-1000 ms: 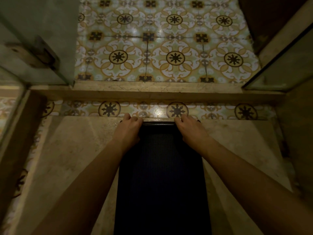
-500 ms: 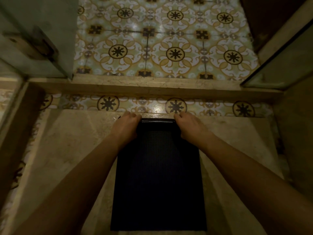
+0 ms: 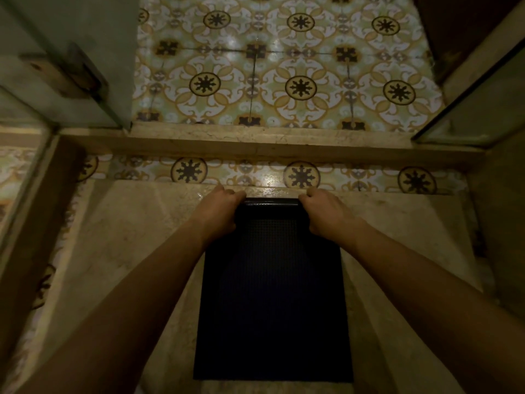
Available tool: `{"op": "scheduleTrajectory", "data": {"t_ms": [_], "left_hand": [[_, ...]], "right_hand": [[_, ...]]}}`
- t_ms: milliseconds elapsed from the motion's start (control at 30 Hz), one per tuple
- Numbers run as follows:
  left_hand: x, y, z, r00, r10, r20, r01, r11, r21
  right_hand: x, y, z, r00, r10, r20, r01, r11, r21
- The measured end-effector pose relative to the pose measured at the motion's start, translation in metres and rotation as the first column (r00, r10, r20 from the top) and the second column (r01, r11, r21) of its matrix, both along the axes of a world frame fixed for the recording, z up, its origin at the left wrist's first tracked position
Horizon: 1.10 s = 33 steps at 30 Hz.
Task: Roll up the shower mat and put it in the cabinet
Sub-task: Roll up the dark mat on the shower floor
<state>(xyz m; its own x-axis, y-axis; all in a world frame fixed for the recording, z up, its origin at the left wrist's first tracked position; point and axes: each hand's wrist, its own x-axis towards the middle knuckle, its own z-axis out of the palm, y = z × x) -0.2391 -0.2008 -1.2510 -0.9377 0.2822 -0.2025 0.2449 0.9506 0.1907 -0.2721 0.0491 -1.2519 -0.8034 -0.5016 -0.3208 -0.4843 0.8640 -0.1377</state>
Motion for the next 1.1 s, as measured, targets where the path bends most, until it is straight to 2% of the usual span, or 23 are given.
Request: {"op": "scheduleTrajectory", "data": {"t_ms": [200, 367, 467, 633, 767, 933, 1100], "left_hand": [[0.008, 0.004, 0.000, 0.999, 0.013, -0.043, -0.010, 0.999, 0.048], [0.011, -0.001, 0.000, 0.999, 0.039, -0.031, -0.036, 0.995, 0.098], [0.006, -0.005, 0.005, 0.999, 0.038, 0.010, -0.039, 0.996, 0.085], [0.014, 0.004, -0.002, 0.999, 0.005, -0.049, -0.002, 0.998, 0.061], [0.019, 0.001, -0.006, 0.998, 0.008, -0.059, -0.006, 0.999, 0.041], [0.007, 0.001, 0.000, 0.995, -0.039, 0.089, 0.042, 0.998, -0.039], [-0.003, 0.005, 0.008, 0.997, 0.002, 0.074, 0.003, 0.998, -0.067]], "right_hand": [[0.004, -0.002, 0.001, 0.997, -0.001, -0.083, -0.002, 0.999, -0.033], [0.004, 0.004, 0.002, 0.999, 0.015, -0.039, -0.016, 0.999, -0.046], [0.005, 0.003, 0.005, 1.000, 0.016, -0.009, -0.017, 0.999, -0.032], [0.008, 0.001, 0.007, 0.998, 0.020, -0.061, -0.022, 0.999, -0.033], [0.003, 0.001, 0.008, 0.999, 0.030, -0.044, -0.030, 1.000, -0.006], [-0.001, 0.004, 0.012, 0.996, 0.076, 0.044, -0.078, 0.995, 0.058], [-0.004, -0.002, 0.017, 1.000, 0.022, 0.002, -0.022, 0.998, 0.058]]}}
